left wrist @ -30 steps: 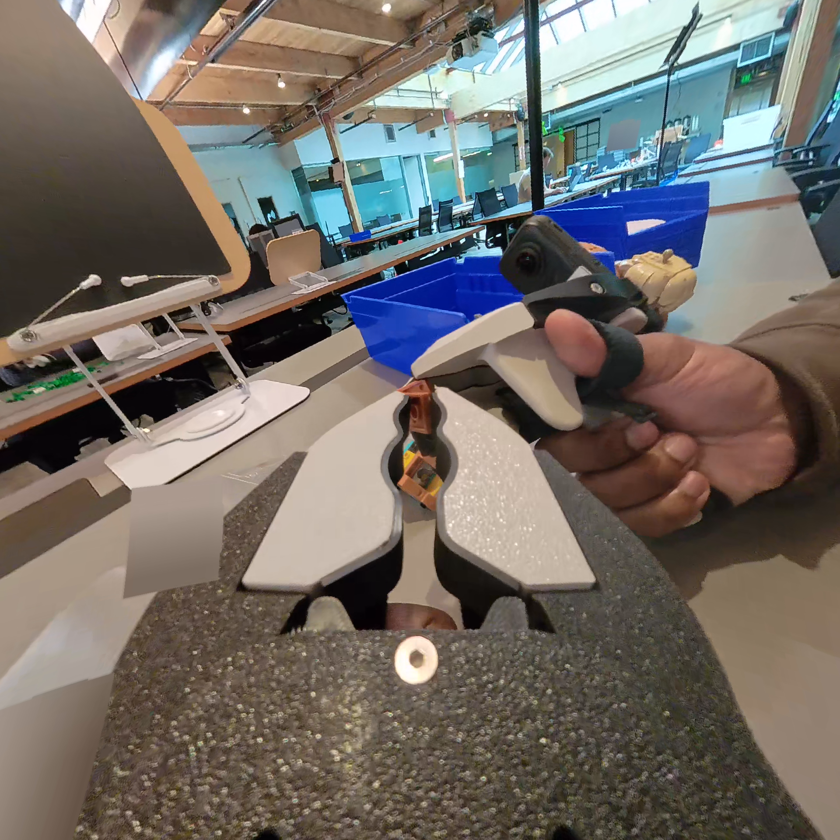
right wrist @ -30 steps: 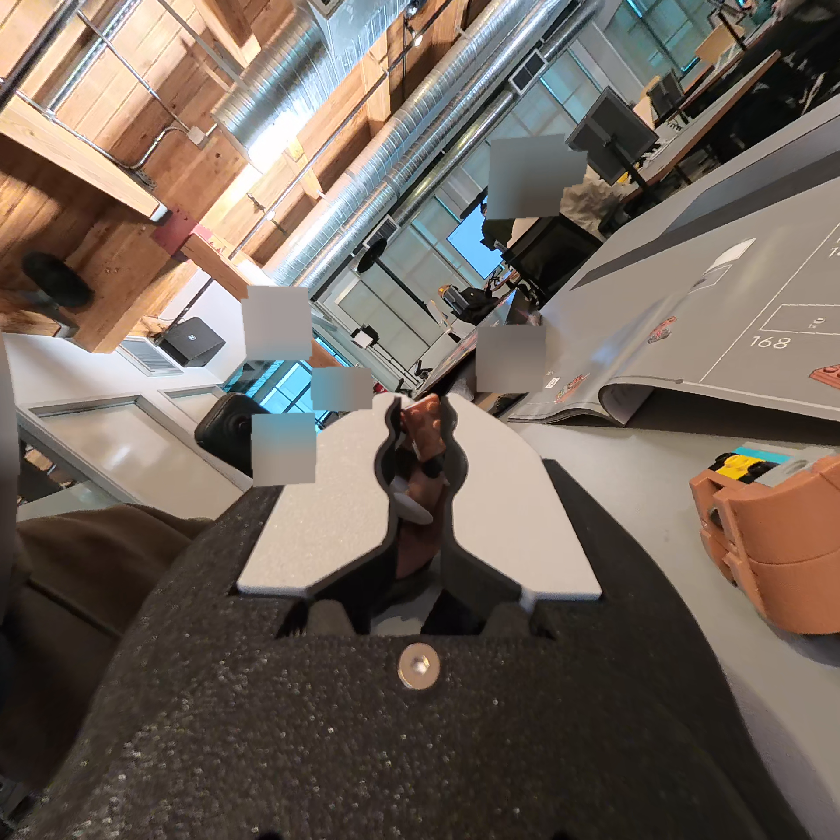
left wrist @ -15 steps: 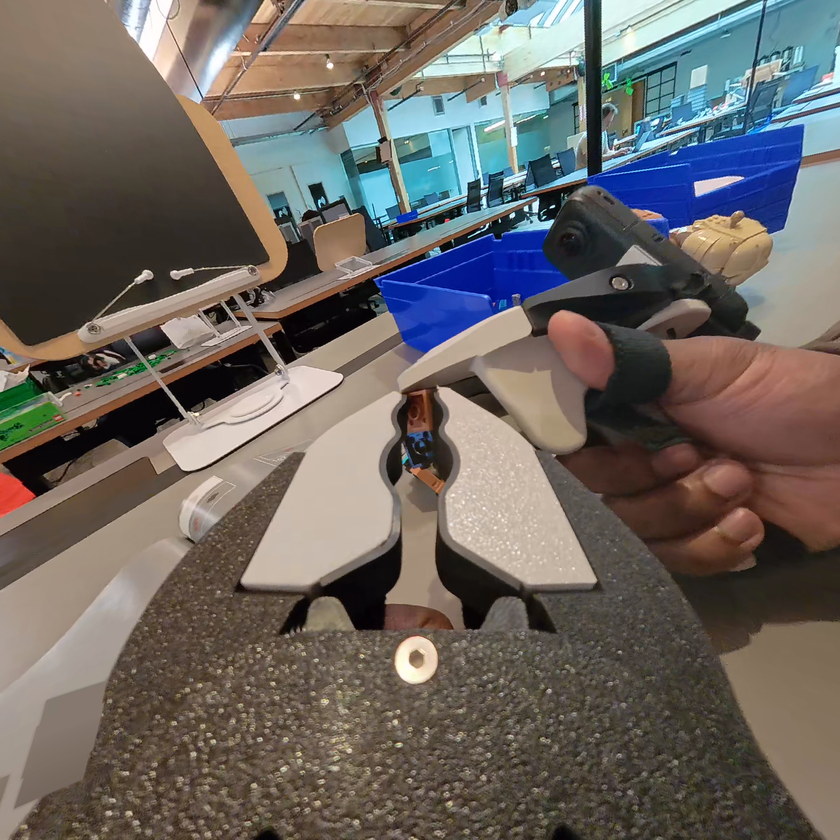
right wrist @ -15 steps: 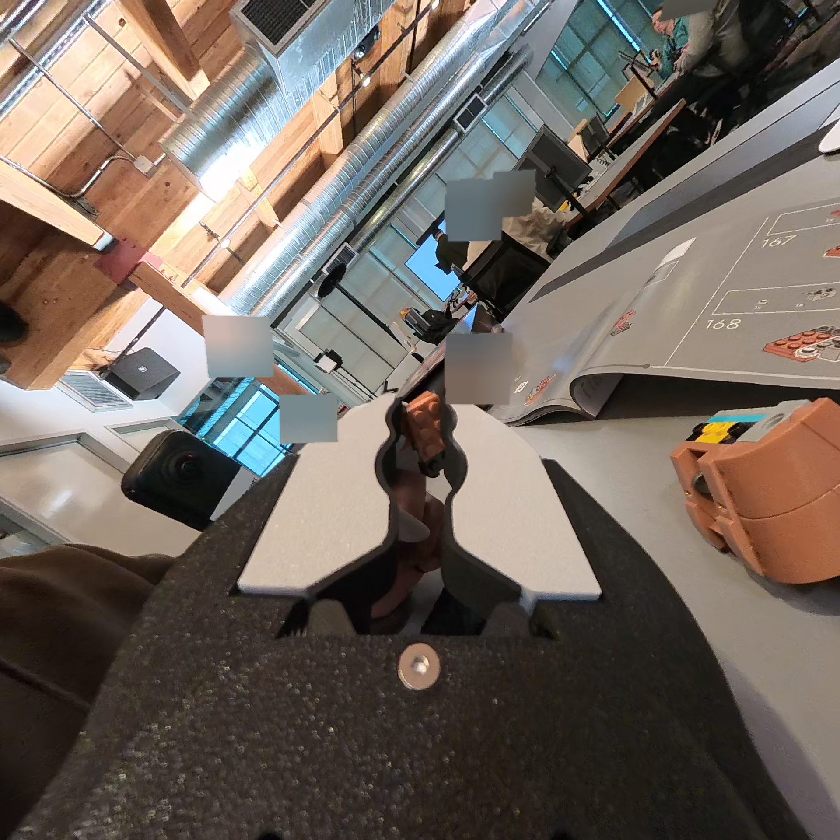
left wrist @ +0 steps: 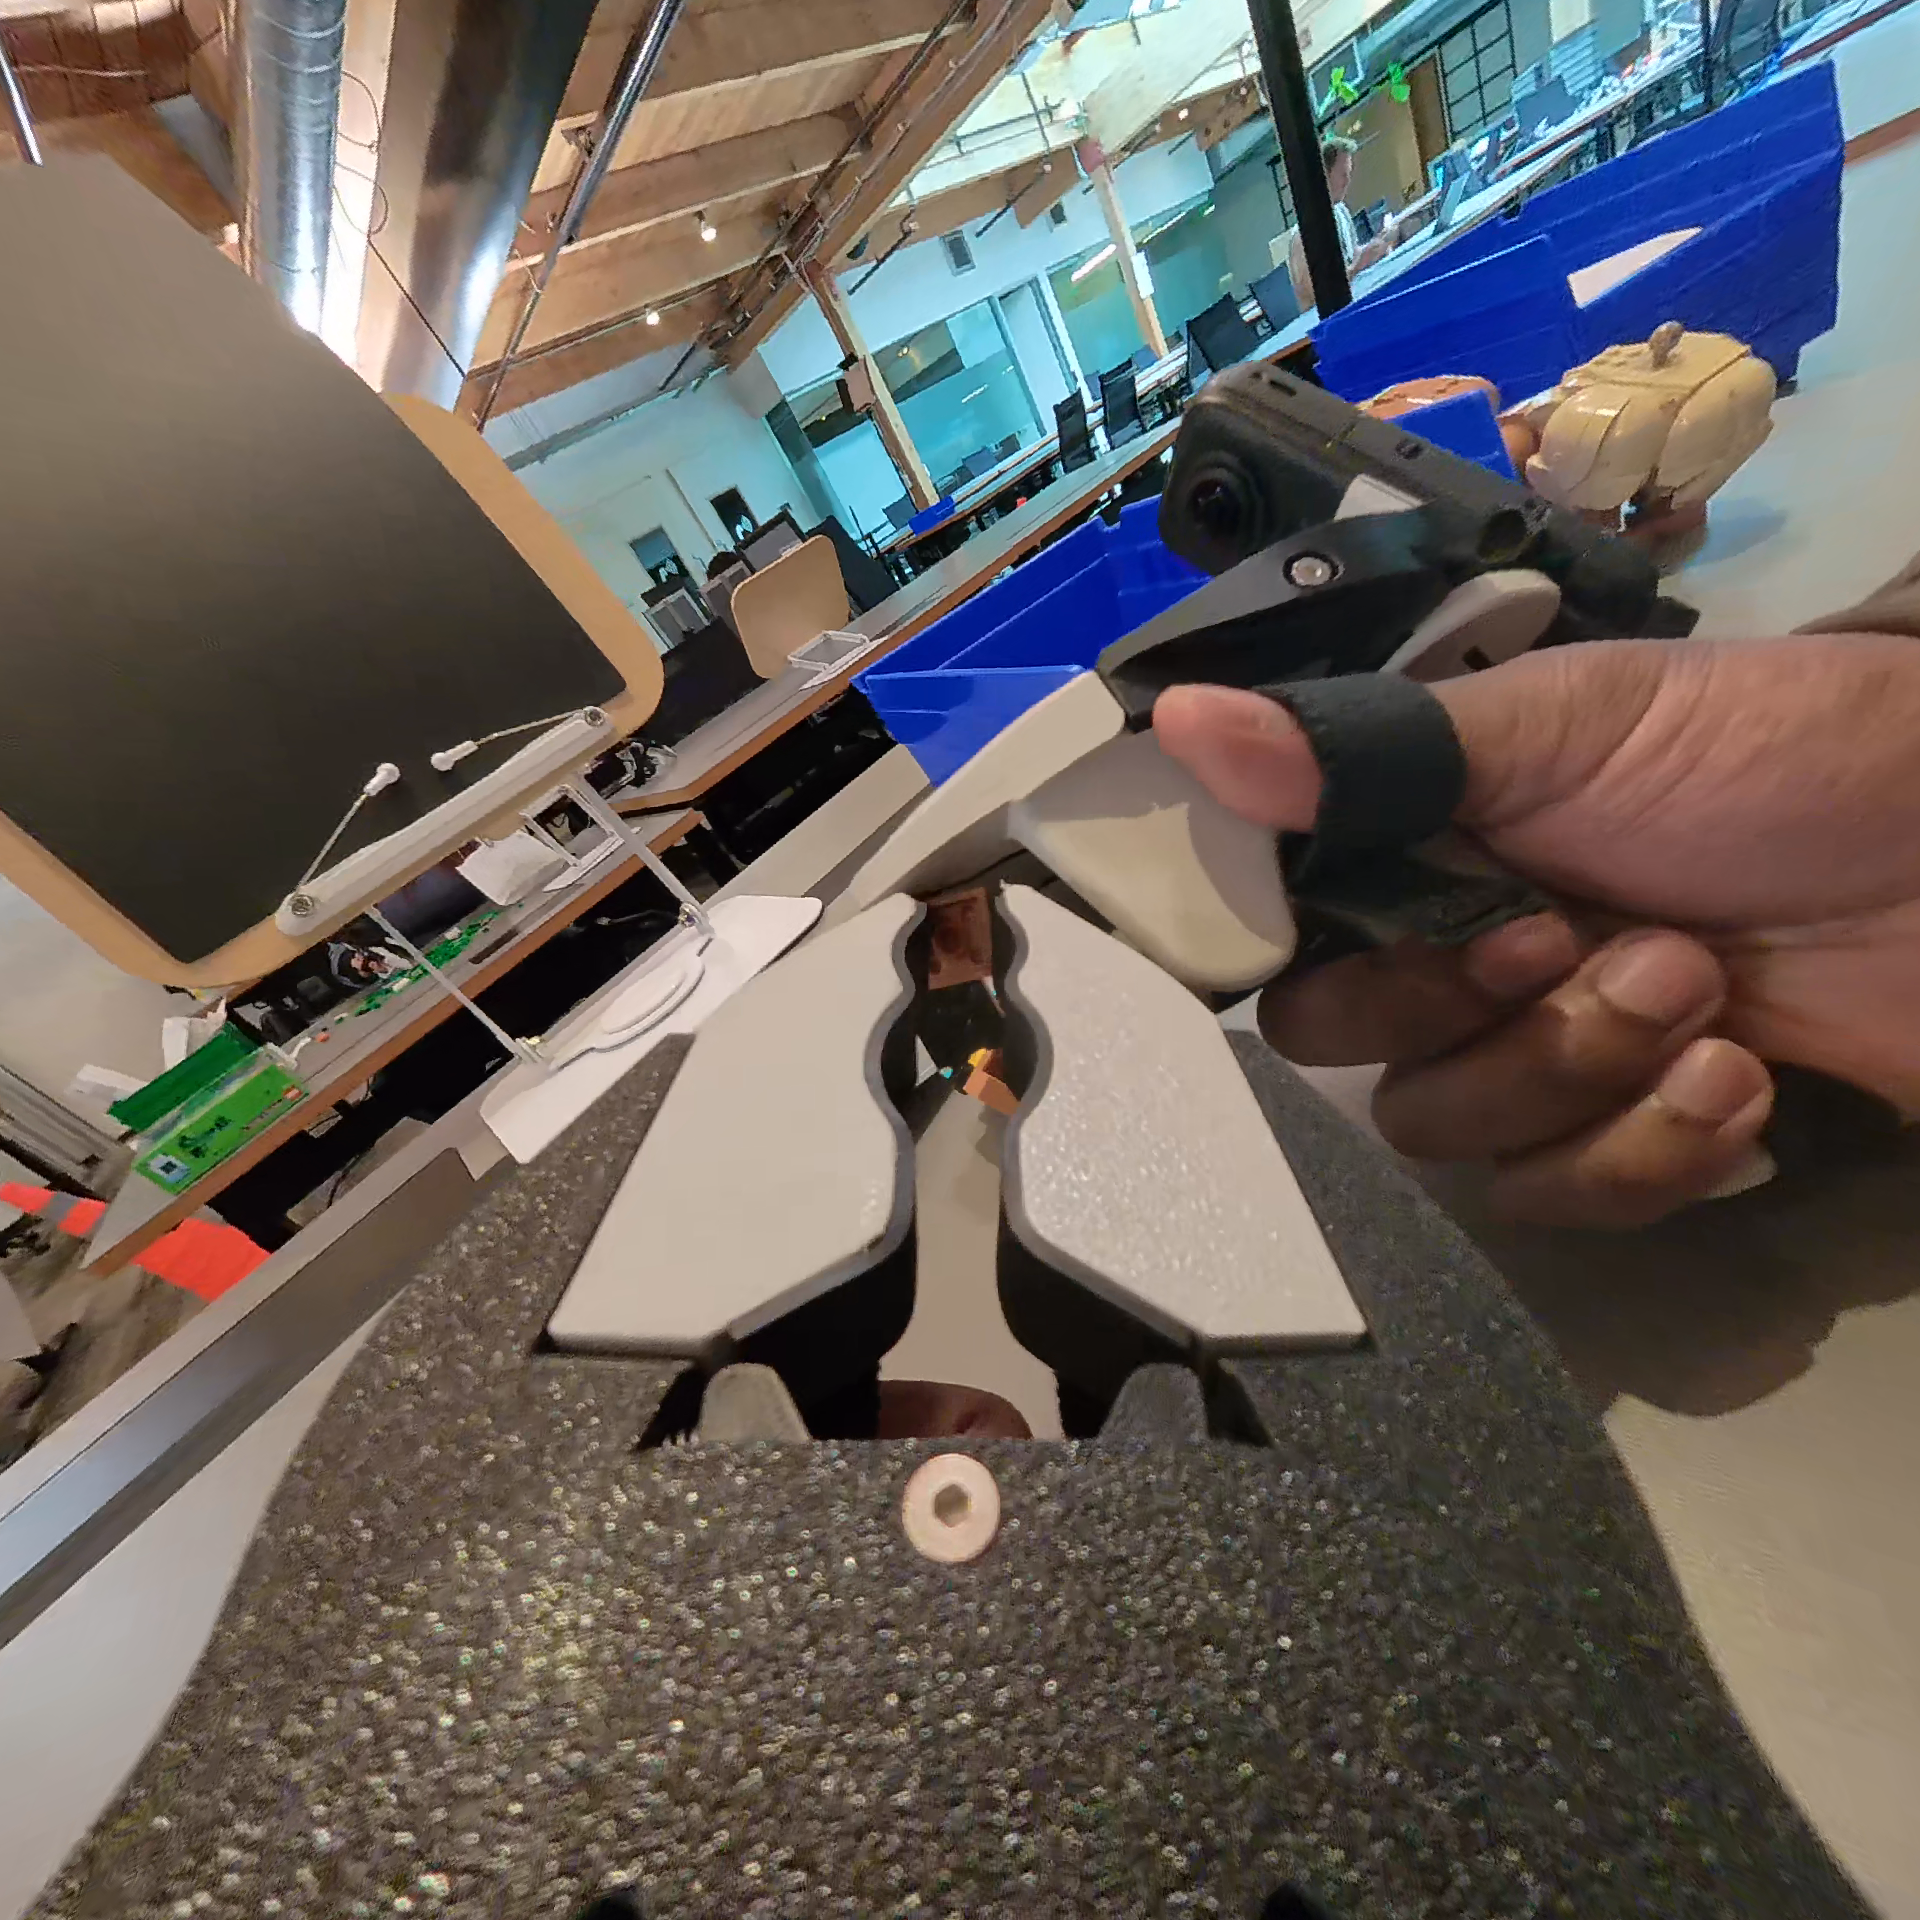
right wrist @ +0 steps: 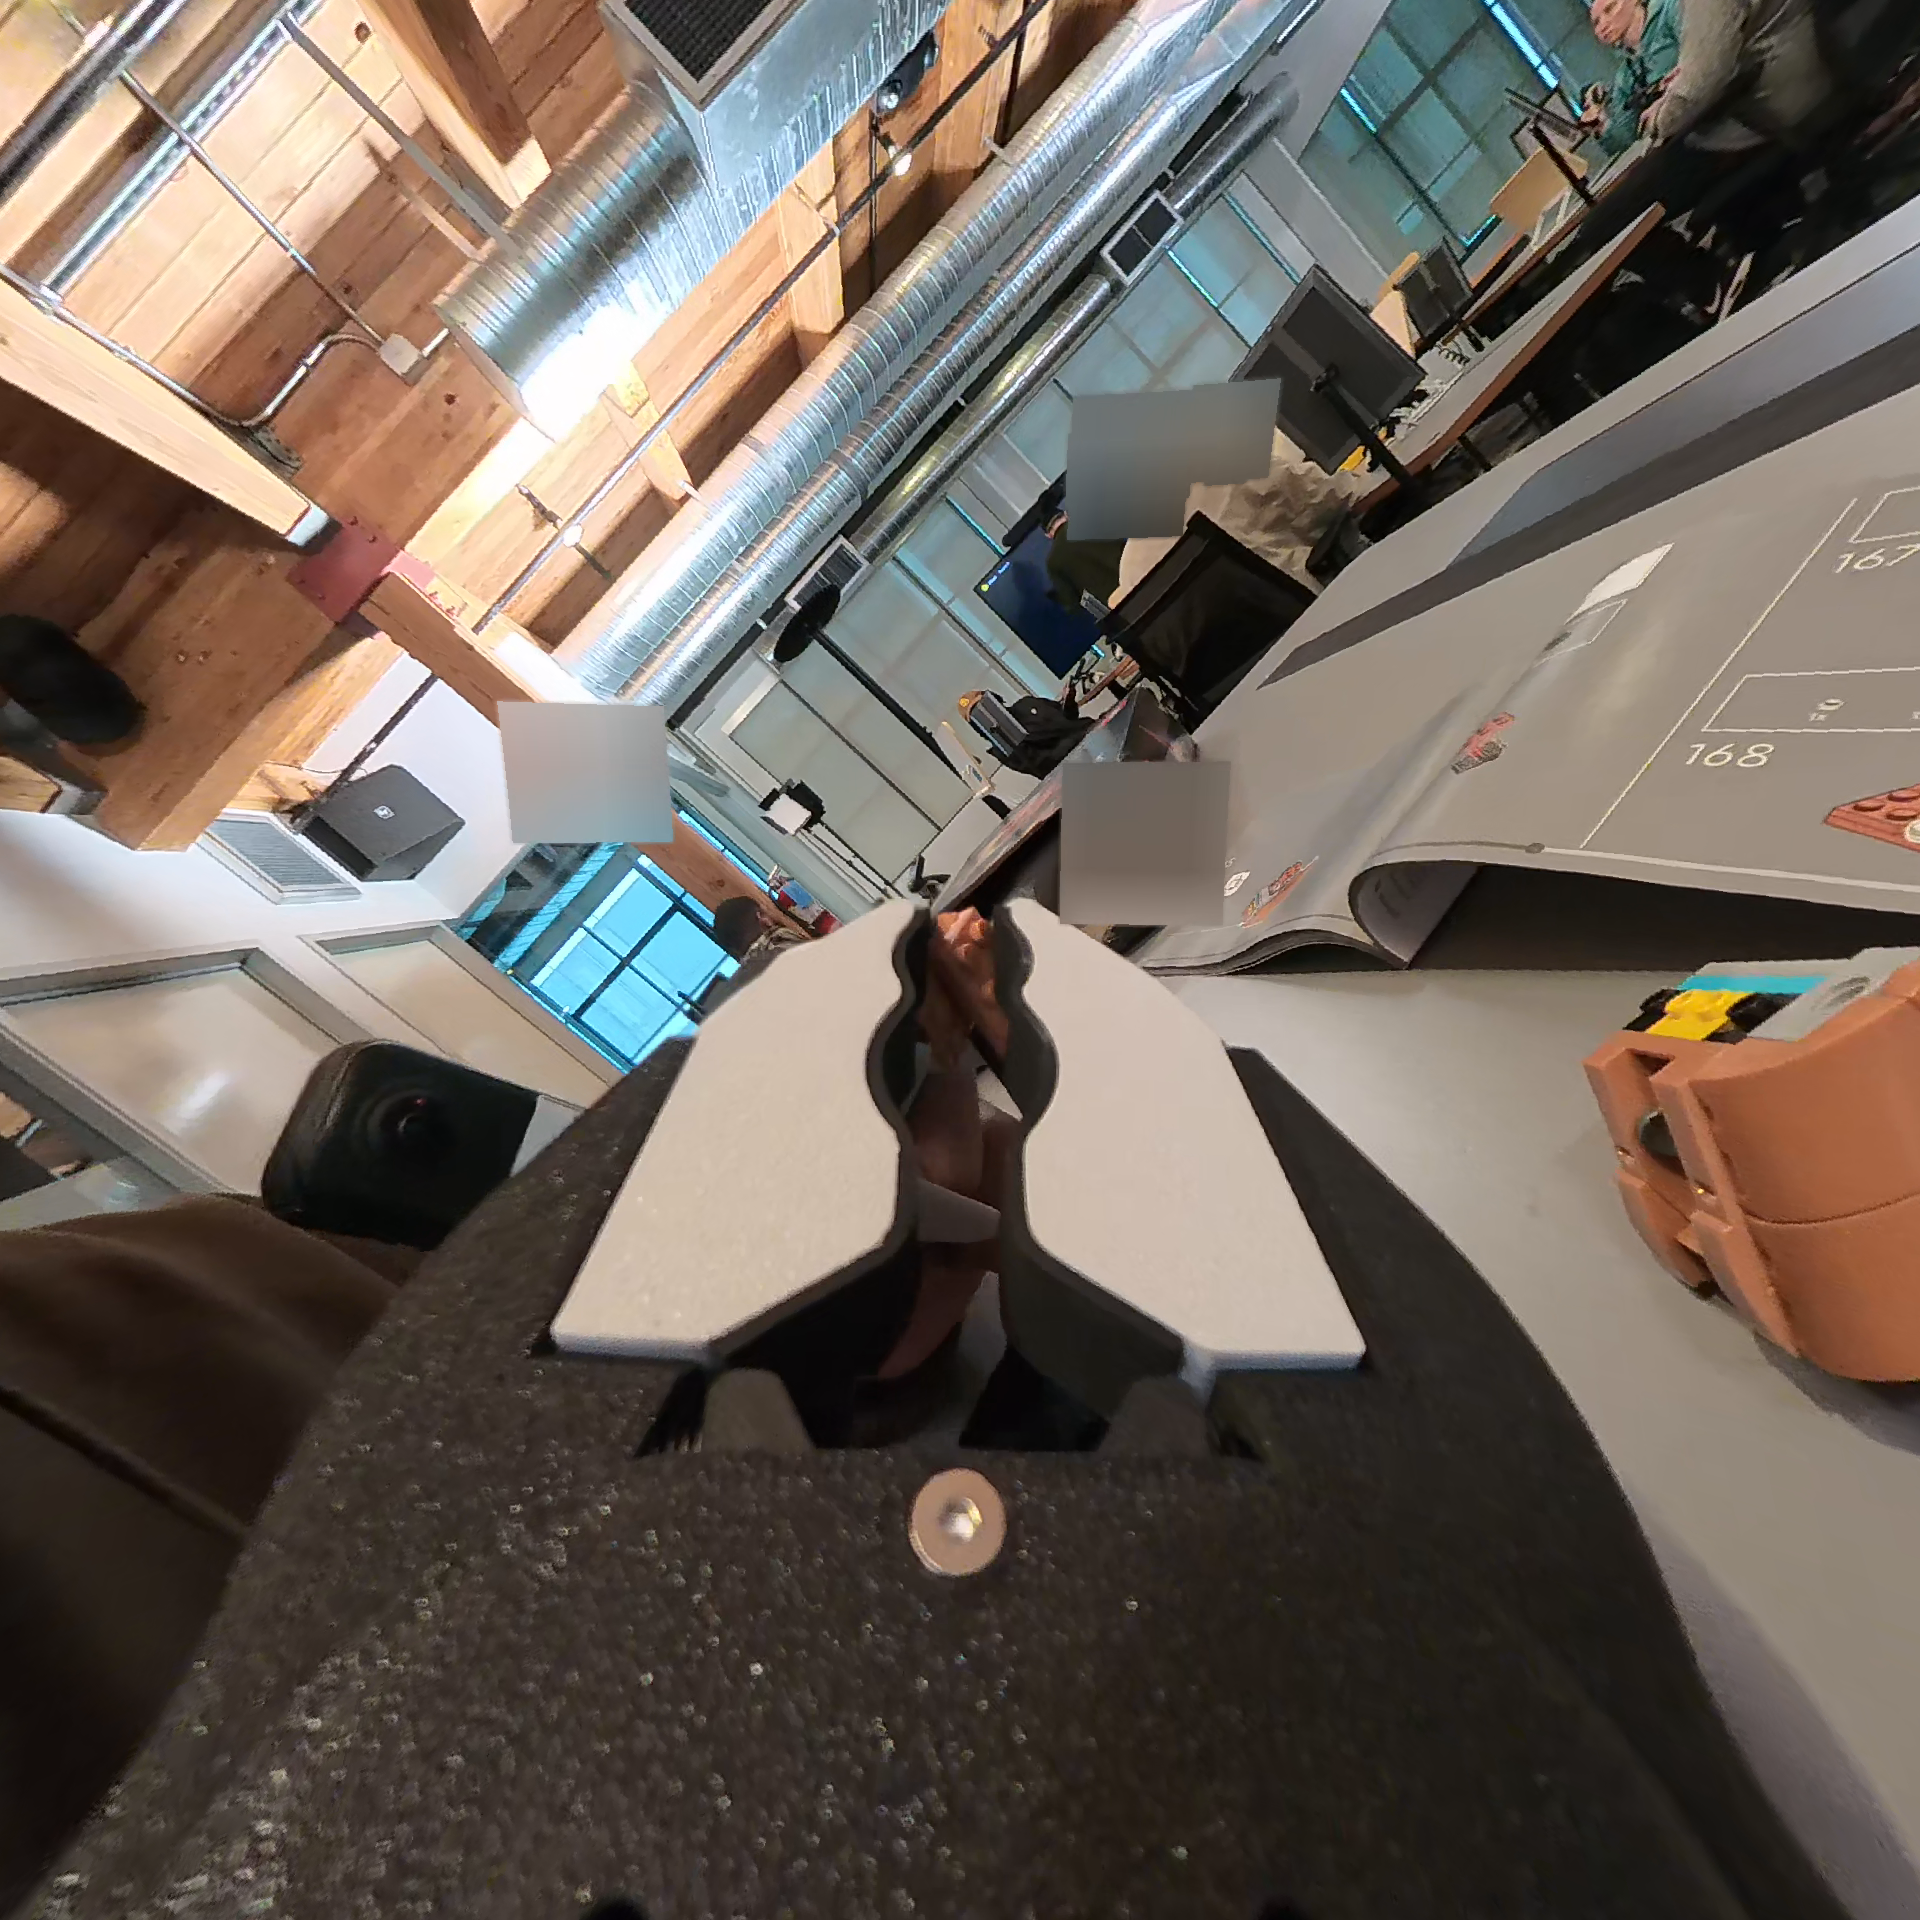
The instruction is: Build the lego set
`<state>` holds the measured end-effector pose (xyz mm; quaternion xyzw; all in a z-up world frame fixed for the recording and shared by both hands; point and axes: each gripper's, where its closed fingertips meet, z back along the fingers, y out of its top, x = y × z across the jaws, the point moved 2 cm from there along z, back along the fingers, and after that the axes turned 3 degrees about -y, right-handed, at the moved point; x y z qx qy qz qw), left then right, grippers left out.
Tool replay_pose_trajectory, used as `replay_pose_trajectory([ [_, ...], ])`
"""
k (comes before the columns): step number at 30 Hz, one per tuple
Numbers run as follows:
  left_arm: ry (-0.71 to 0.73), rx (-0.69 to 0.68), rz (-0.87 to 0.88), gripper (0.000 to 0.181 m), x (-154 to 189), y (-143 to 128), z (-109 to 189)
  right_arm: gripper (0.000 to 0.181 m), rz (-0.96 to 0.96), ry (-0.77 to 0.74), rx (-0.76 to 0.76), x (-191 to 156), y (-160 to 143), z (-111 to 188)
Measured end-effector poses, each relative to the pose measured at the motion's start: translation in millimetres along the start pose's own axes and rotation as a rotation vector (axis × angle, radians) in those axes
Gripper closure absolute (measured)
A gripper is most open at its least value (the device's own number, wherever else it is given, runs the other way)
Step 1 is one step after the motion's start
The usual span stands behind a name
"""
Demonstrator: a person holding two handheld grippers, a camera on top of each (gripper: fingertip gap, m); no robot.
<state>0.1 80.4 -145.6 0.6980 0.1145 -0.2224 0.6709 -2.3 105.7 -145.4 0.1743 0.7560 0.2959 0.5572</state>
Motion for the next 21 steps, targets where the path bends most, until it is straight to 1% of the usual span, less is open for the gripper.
replay_pose_trajectory([
  [4,-0.014,0.013,0.015,0.170,-0.2,0.3,0.7,0.168,0.035,0.001,-0.013,-0.9,0.3,0.1],
  [7,-0.033,0.049,0.032,0.170,-0.5,3.3,2.6,0.168,0.084,0.008,-0.027,-4.1,1.3,0.3],
  [11,-0.052,0.079,0.012,0.170,-0.2,5.7,4.8,0.168,0.134,0.023,-0.053,-7.8,1.8,0.5],
  [14,-0.069,0.102,-0.027,0.170,0.2,6.9,6.7,0.170,0.138,0.044,-0.071,-10.1,1.4,0.7],
  [21,-0.073,0.120,-0.207,0.170,2.0,7.7,10.0,0.171,0.096,0.087,-0.085,-13.5,-0.6,1.2],
])
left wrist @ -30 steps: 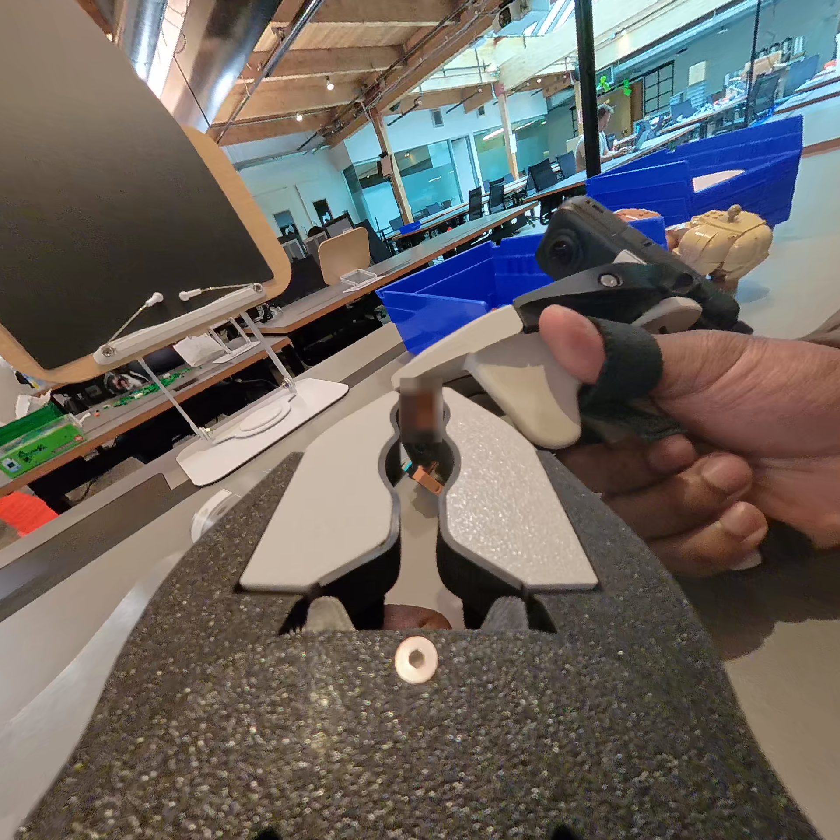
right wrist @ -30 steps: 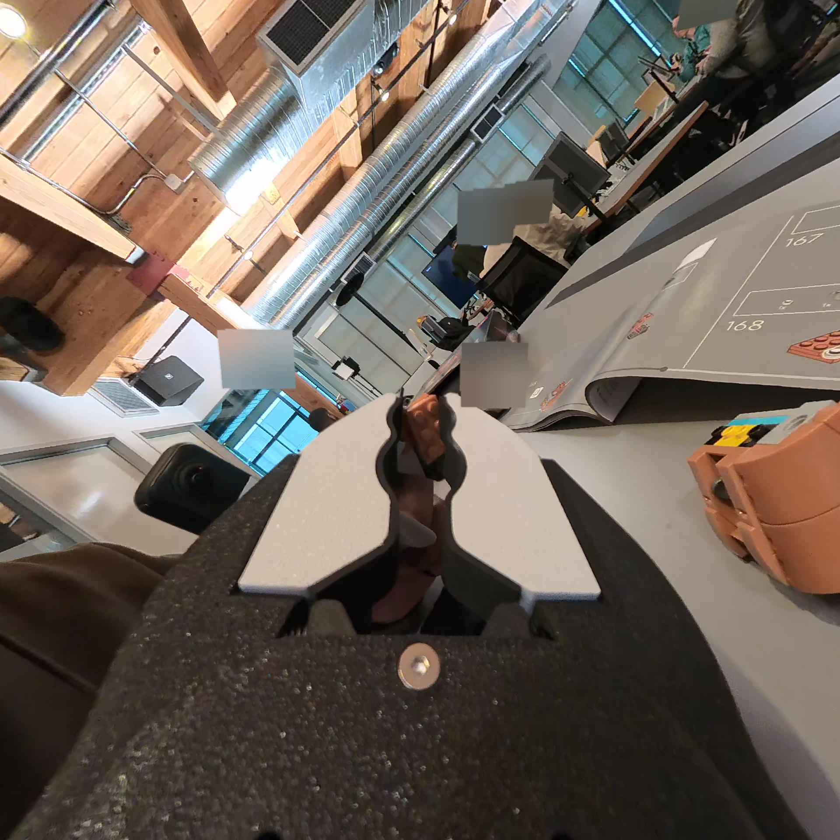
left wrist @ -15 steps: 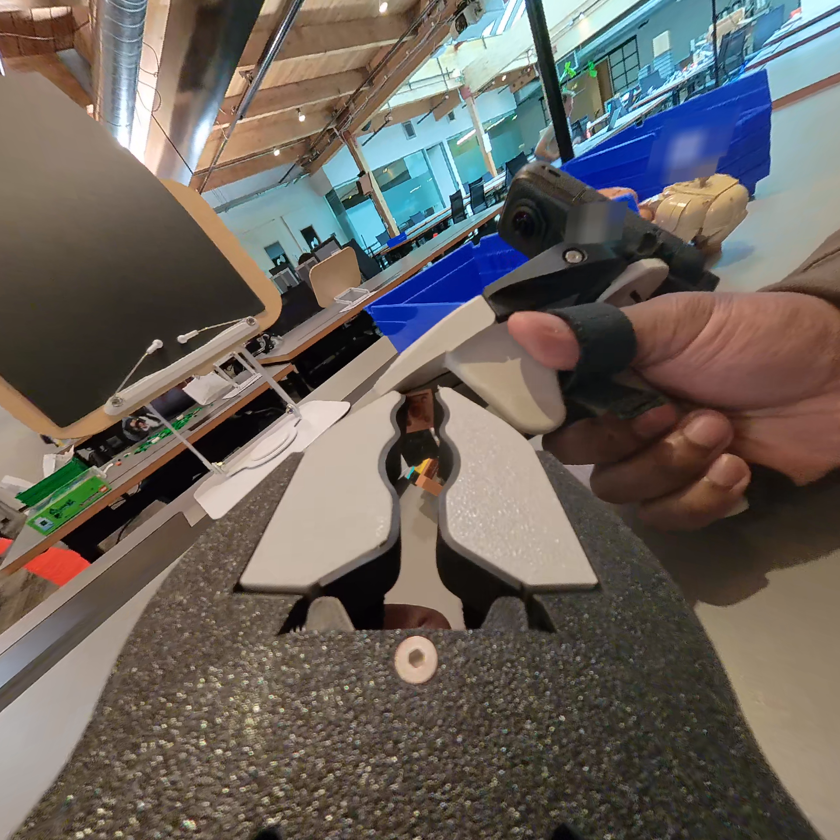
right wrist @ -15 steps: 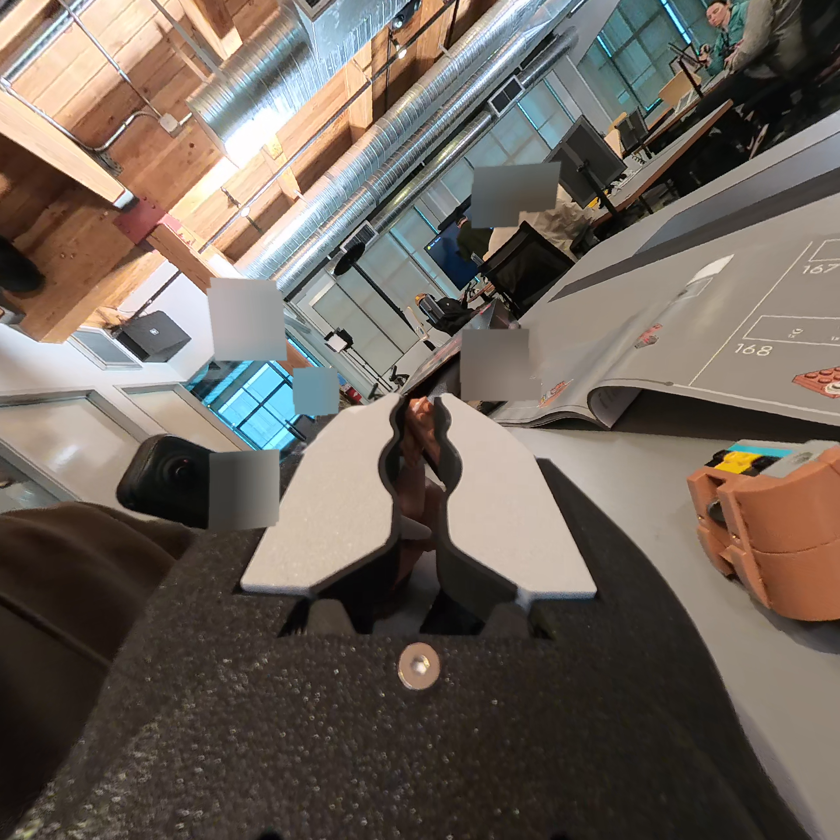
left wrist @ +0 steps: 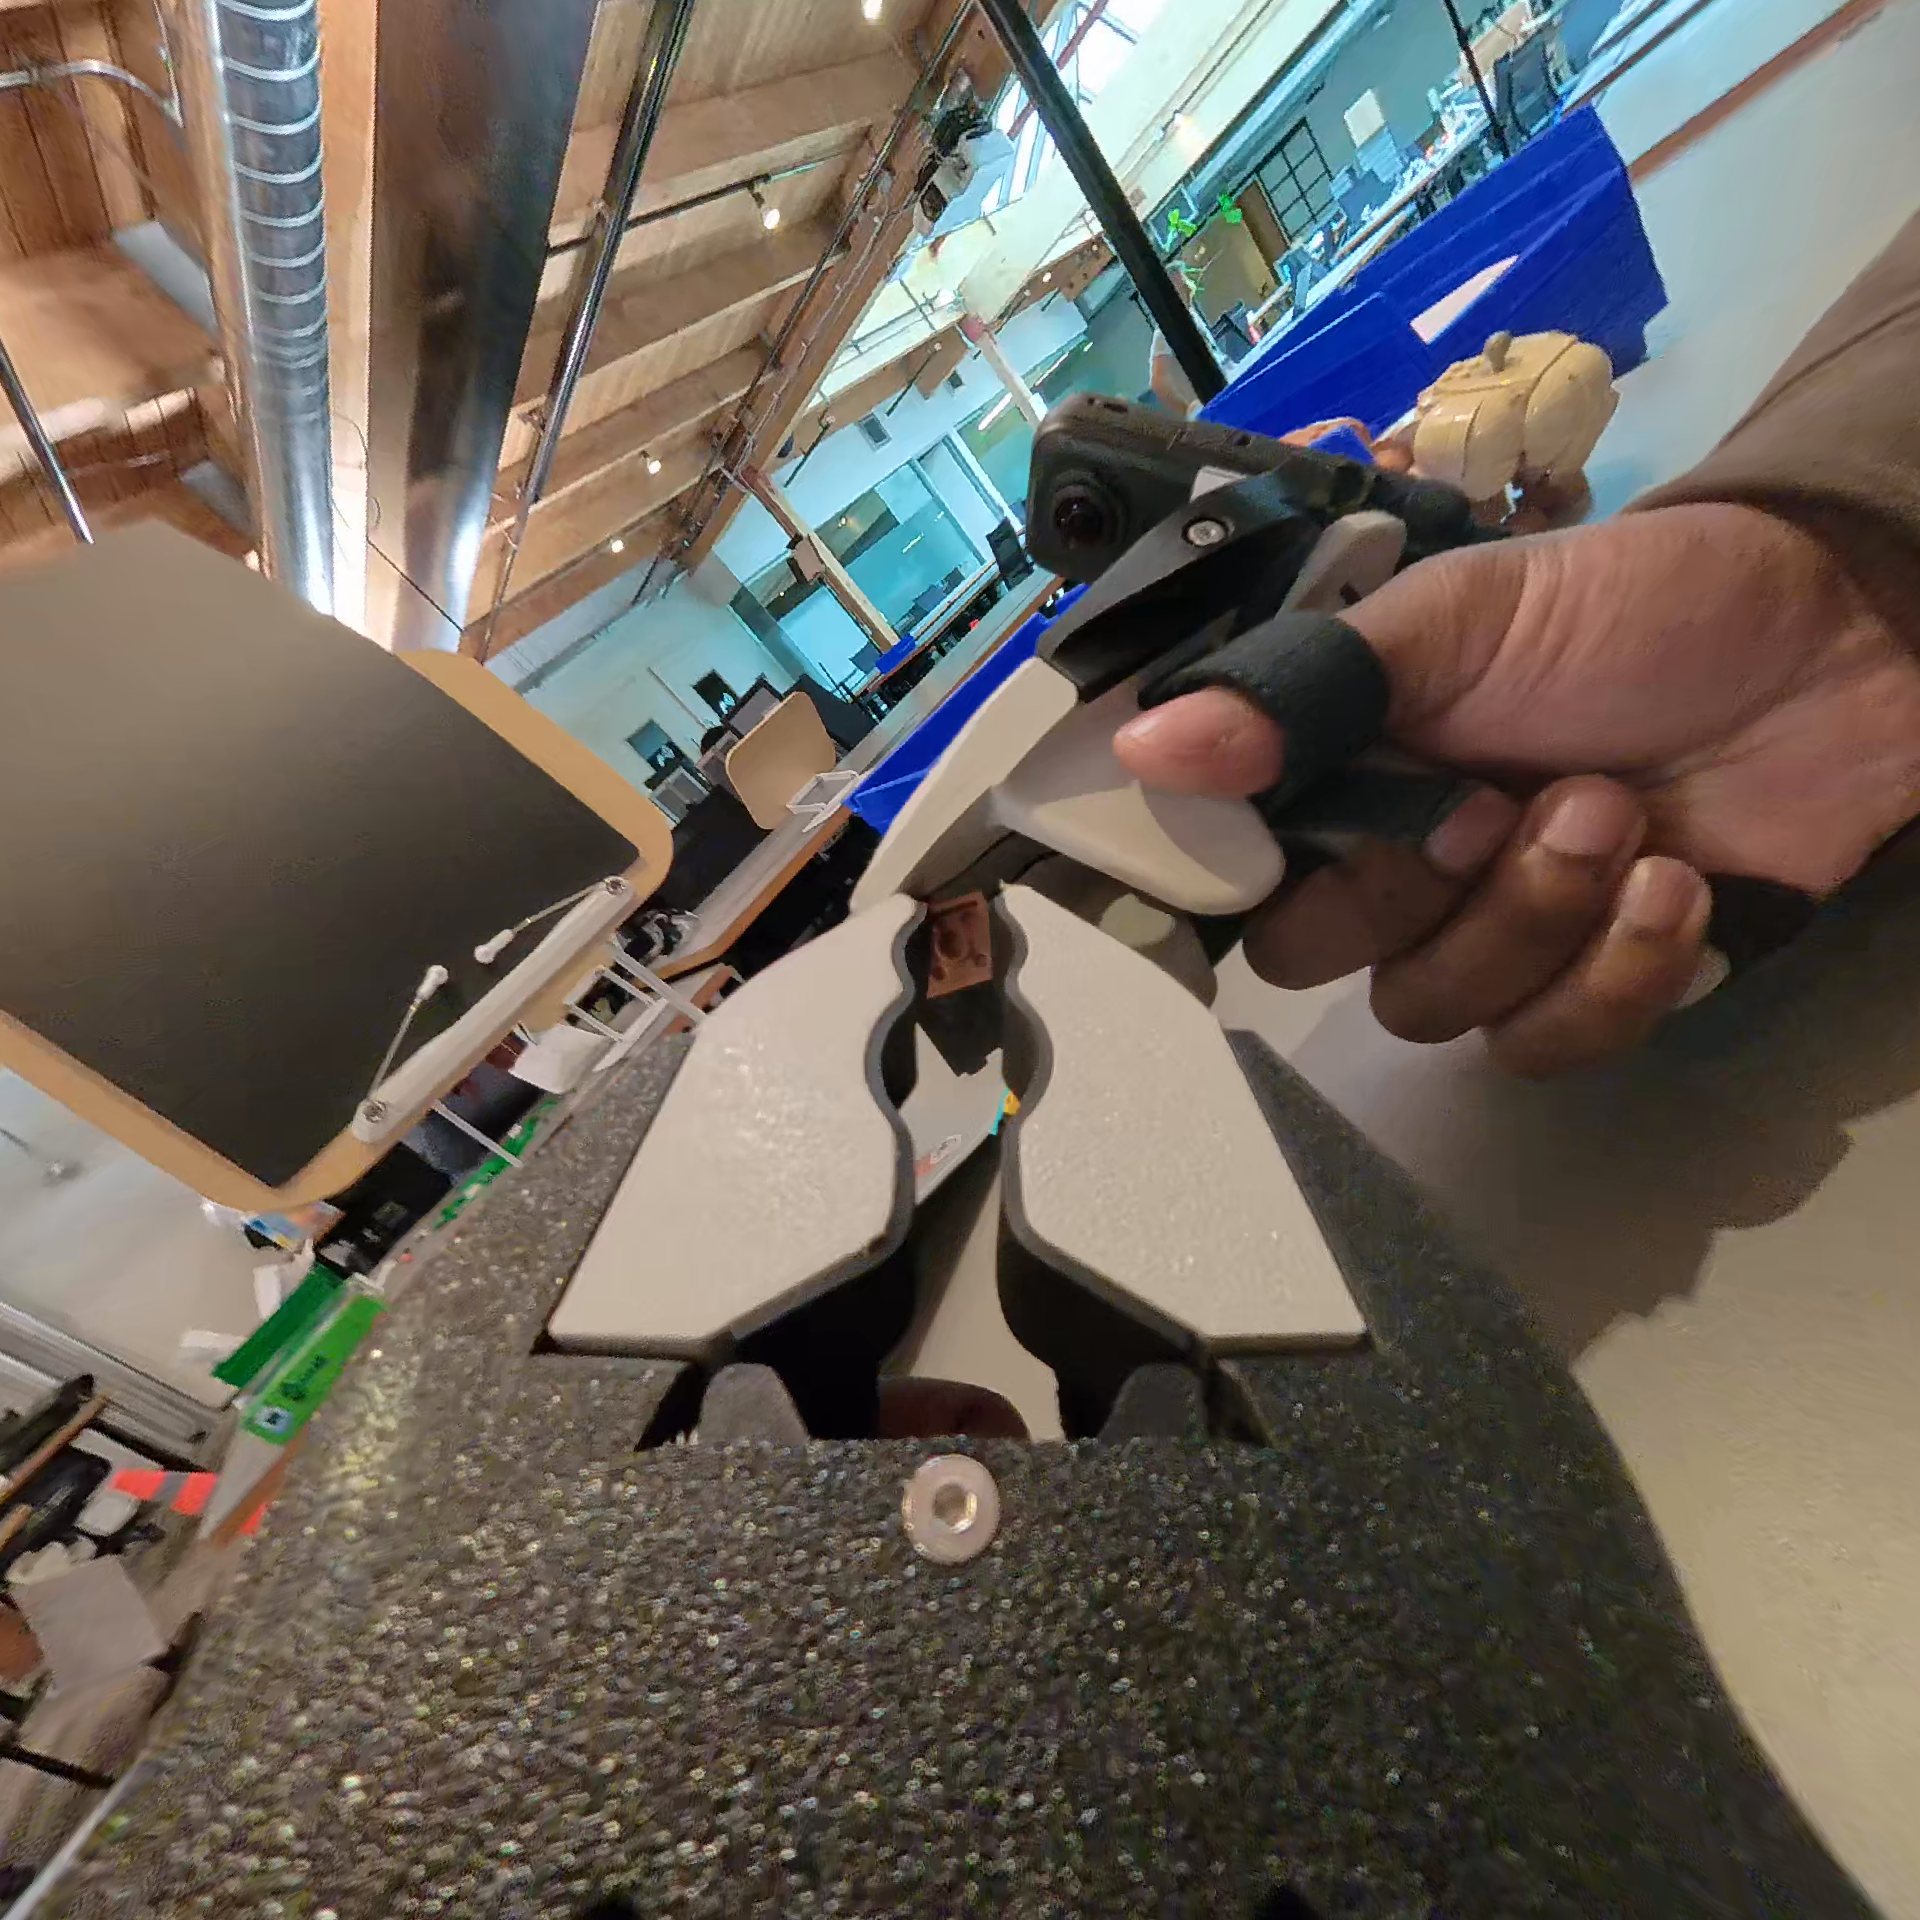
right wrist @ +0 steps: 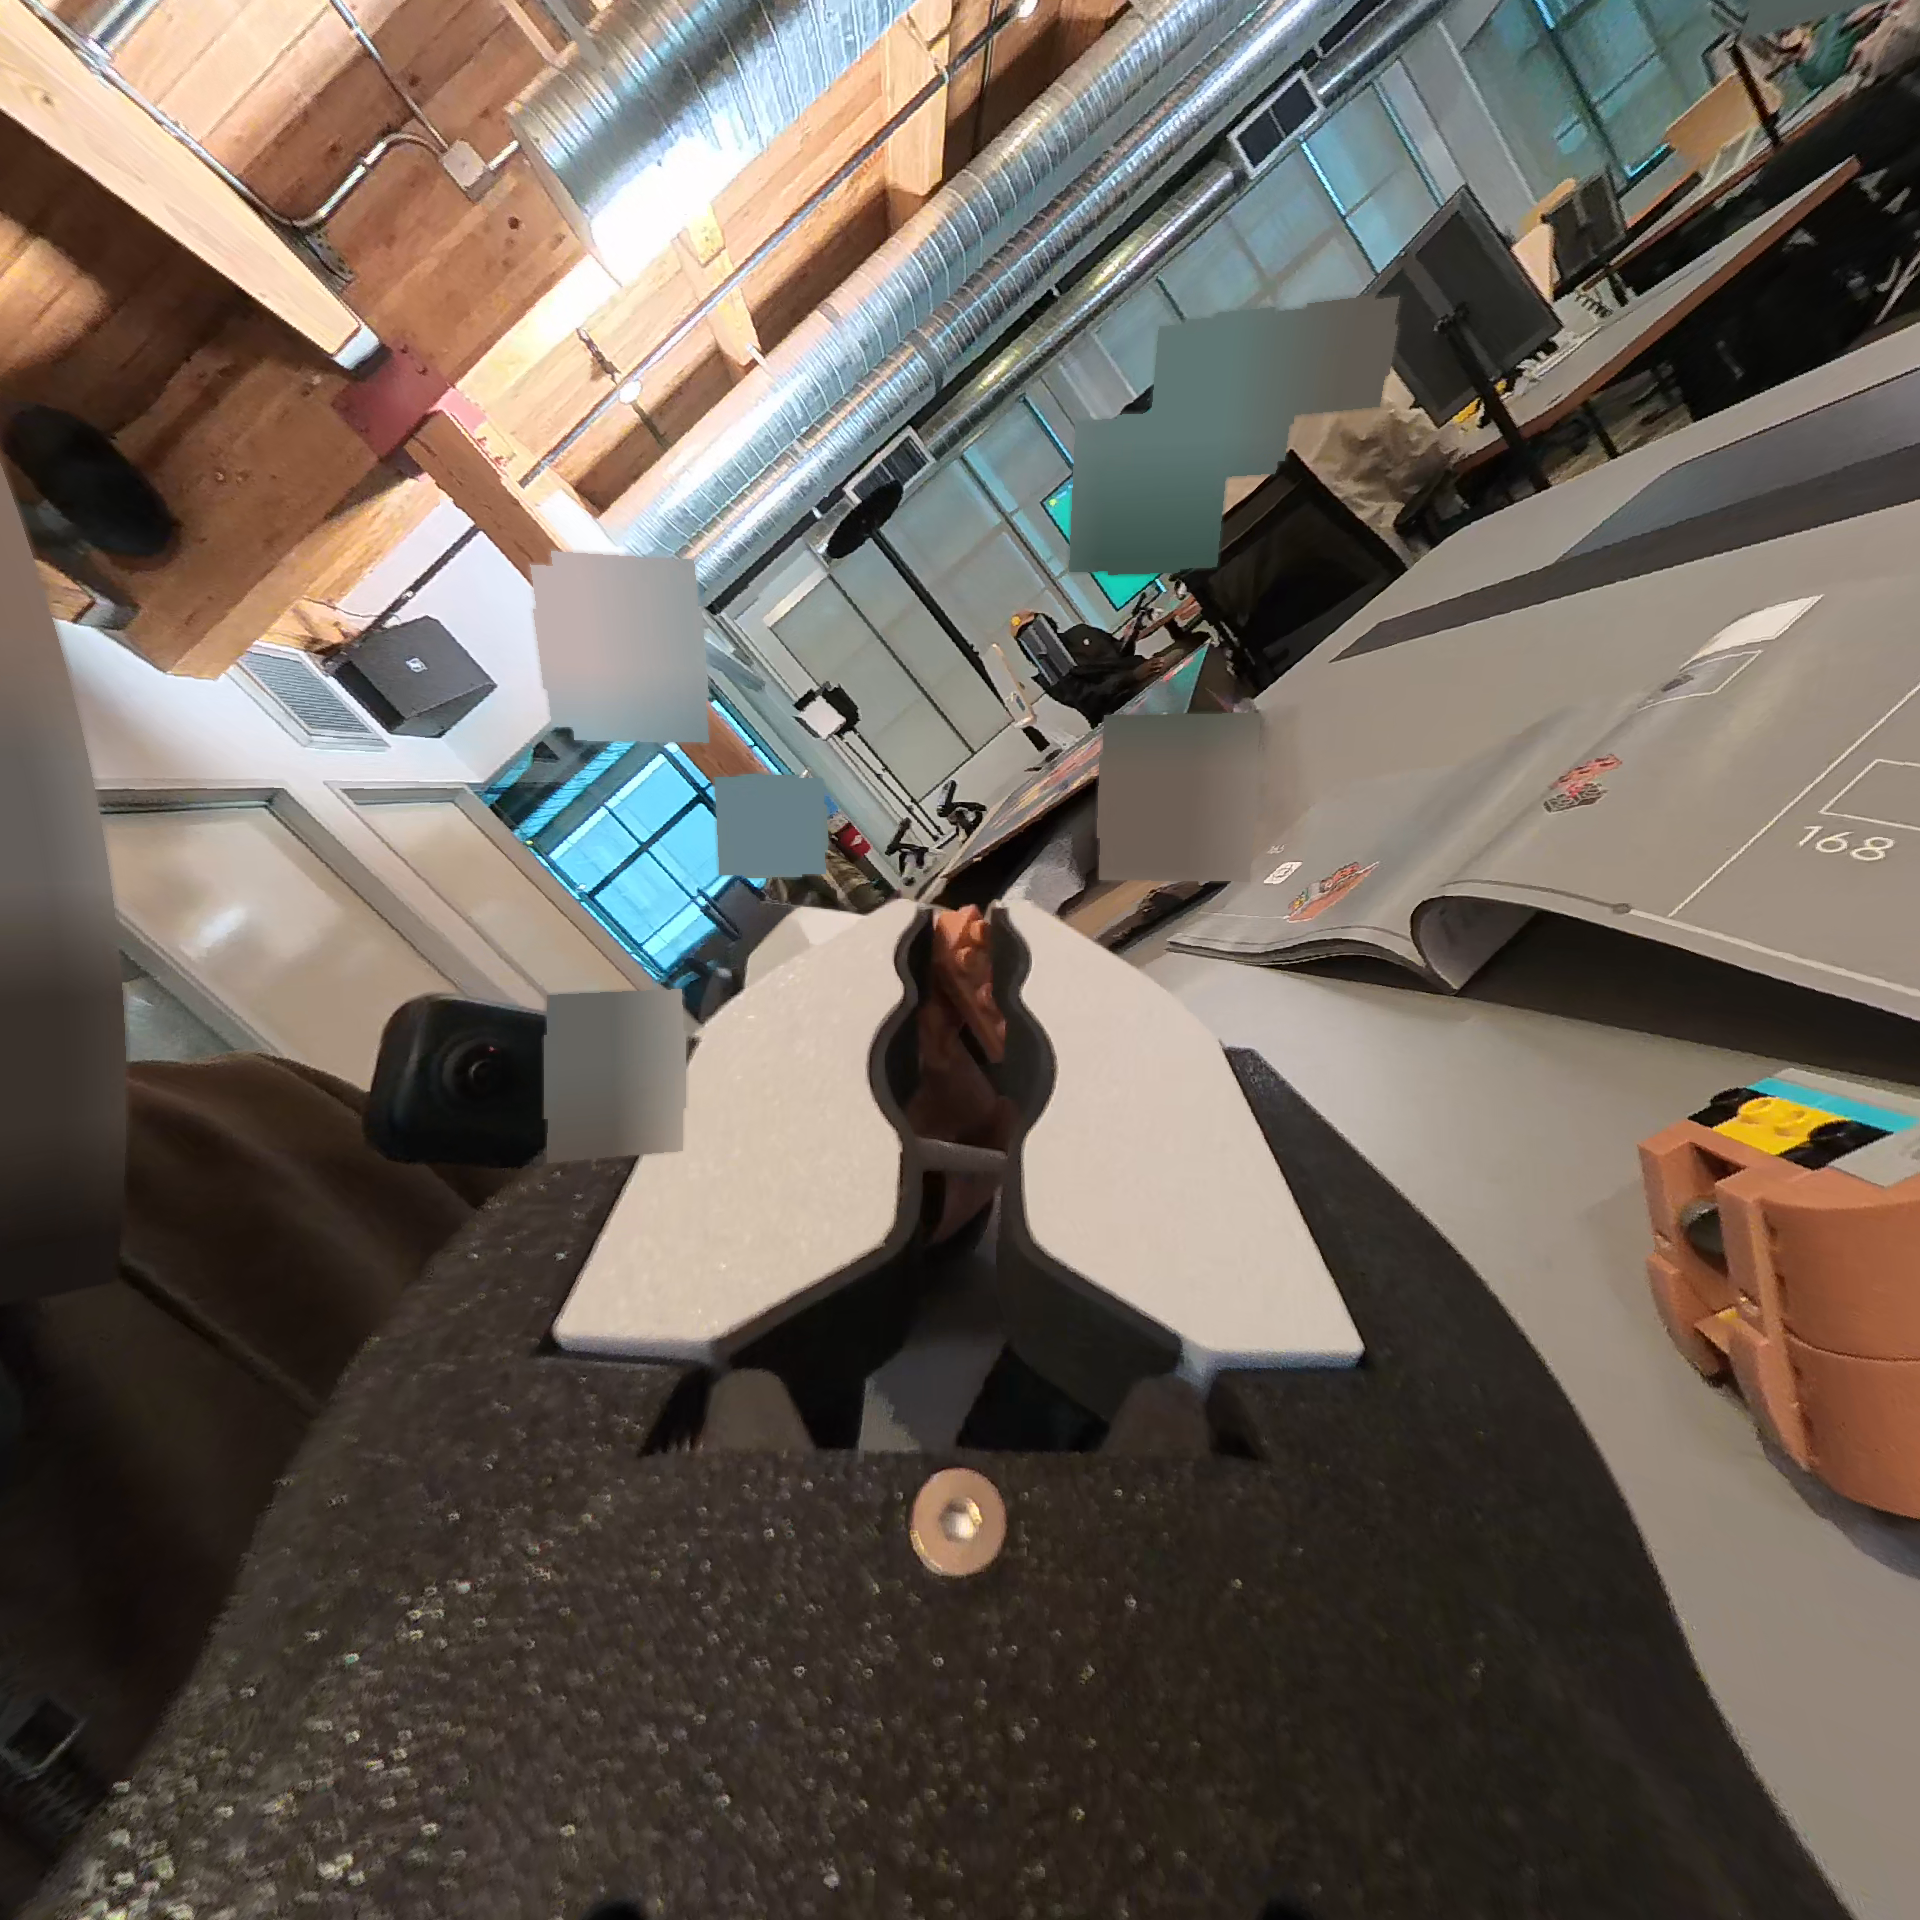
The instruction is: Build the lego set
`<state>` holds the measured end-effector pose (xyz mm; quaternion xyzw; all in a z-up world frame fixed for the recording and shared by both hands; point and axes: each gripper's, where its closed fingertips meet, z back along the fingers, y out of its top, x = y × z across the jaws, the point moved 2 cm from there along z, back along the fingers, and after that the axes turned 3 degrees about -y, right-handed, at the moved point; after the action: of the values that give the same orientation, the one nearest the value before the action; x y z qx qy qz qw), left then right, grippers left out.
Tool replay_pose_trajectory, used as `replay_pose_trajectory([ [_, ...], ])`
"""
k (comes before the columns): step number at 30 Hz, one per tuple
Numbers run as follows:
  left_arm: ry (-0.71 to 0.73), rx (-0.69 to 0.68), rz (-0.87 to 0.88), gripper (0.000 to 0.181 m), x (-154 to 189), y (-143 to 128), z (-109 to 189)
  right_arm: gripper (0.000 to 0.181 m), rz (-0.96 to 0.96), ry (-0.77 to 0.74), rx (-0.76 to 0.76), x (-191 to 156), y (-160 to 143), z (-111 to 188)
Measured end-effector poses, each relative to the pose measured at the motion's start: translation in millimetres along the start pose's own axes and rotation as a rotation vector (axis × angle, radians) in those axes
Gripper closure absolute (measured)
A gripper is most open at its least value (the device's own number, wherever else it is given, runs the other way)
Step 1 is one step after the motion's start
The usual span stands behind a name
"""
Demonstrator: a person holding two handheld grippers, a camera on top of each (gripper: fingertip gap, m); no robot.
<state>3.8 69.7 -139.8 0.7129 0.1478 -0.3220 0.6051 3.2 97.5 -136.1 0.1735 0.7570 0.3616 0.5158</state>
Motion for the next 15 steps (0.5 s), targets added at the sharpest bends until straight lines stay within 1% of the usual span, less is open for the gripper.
replay_pose_trajectory([
  [3,-0.005,0.011,-0.033,0.170,0.4,1.9,1.2,0.171,-0.028,0.012,0.005,0.7,-0.4,0.3],
  [9,-0.017,0.026,-0.001,0.170,-2.4,1.6,2.7,0.171,-0.091,0.041,0.027,1.4,1.3,1.6],
  [12,-0.030,0.072,0.064,0.170,-5.6,7.0,5.3,0.171,-0.108,0.054,0.038,1.5,2.9,2.8],
  [15,-0.042,0.146,0.211,0.168,-16.5,14.0,10.2,0.171,-0.099,0.080,0.050,-1.5,5.3,3.9],
])
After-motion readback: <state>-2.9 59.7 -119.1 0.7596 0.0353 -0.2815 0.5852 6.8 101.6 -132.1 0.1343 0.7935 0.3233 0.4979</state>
